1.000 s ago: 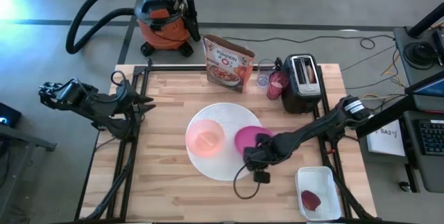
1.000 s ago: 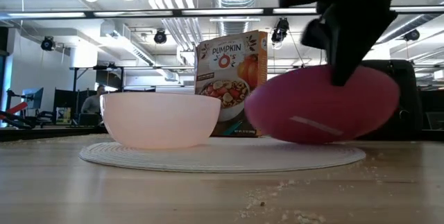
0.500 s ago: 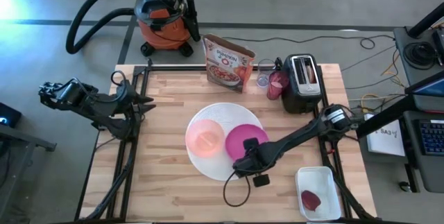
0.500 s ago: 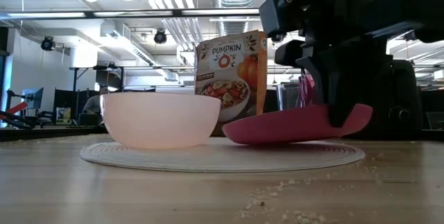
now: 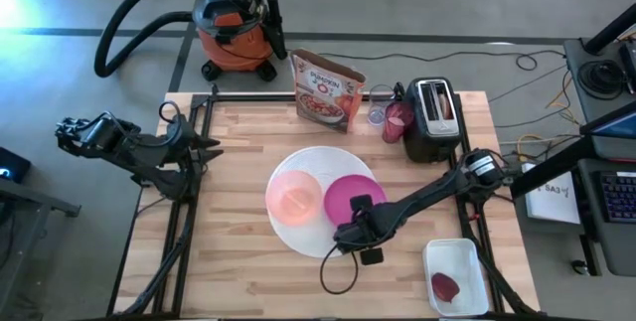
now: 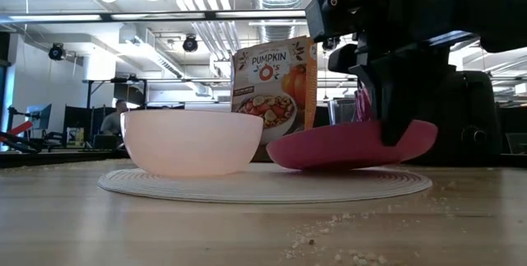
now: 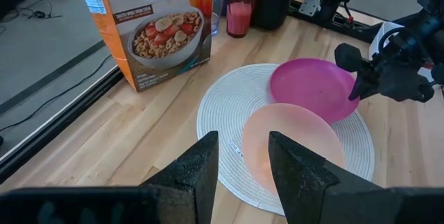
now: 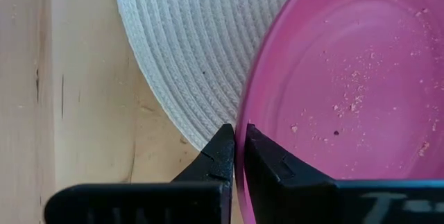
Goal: Arrange a breakfast setting
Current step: Put the pink plate on the white table mat to the right of the orange bowl
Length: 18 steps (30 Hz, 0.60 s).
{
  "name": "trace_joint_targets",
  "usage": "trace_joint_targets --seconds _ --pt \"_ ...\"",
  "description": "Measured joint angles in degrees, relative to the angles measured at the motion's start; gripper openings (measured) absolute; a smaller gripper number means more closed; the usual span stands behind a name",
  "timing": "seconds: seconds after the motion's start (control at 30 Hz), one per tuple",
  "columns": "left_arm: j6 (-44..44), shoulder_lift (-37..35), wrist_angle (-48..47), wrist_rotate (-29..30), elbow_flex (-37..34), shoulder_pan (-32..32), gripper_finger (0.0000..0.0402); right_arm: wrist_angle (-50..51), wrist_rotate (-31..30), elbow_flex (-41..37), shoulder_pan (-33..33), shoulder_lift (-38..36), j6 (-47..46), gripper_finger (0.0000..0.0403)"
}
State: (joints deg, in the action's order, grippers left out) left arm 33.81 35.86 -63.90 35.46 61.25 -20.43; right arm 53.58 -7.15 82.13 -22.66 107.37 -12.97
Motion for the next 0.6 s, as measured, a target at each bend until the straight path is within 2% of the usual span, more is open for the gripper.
trace_joint_targets --seconds 0.3,0.6 --pt "0.8 0.0 0.0 0.0 0.0 0.0 0.0111 0.2 -3.4 0.0 0.1 0.0 -0.3 0.0019" --pt "1.1 0.0 0.0 -0.1 0.0 0.0 0.0111 0.2 -3.3 0.0 0.1 0.0 0.0 0.0099"
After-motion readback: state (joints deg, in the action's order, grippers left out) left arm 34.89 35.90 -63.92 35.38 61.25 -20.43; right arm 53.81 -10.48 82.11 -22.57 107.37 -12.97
